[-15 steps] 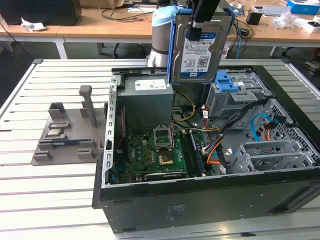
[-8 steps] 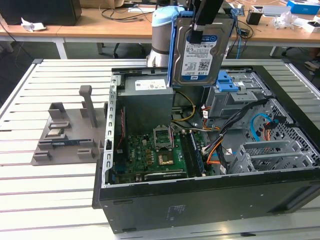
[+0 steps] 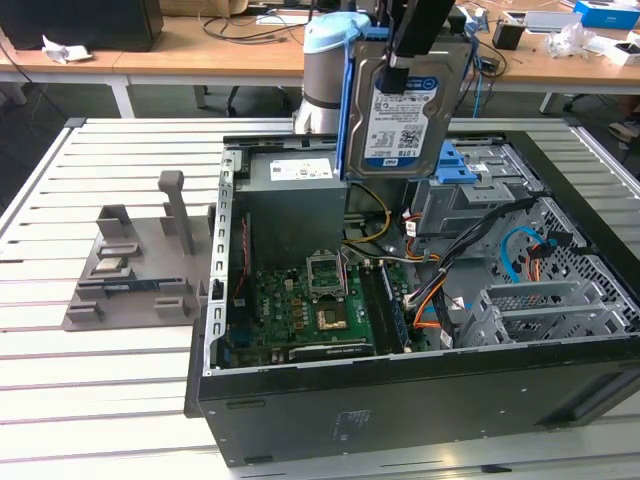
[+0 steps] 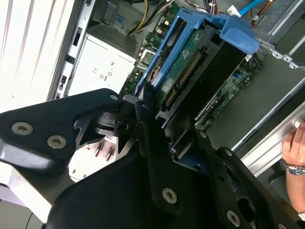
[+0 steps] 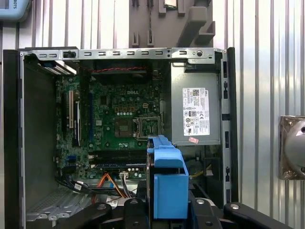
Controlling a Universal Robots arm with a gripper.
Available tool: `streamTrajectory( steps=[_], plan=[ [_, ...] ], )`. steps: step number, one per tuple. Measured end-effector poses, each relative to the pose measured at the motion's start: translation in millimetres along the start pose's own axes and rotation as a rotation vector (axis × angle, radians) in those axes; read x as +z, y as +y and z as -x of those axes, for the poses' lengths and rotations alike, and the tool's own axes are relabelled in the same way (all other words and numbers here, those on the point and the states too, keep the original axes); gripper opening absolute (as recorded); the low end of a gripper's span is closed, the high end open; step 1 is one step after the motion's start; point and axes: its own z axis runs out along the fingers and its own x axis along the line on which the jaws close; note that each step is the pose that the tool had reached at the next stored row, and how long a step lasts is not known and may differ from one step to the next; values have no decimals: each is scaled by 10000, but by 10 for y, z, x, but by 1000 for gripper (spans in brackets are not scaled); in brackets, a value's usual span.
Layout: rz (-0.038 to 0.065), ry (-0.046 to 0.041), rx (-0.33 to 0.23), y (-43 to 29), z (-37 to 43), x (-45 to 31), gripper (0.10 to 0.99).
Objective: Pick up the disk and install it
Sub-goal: 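Pick up the disk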
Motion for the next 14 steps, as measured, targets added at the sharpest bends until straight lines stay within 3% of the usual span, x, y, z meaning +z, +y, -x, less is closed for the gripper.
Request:
streamTrajectory(
  steps=[14],
  plan=[
    [0,0,1,4,-259,7,365]
  ],
)
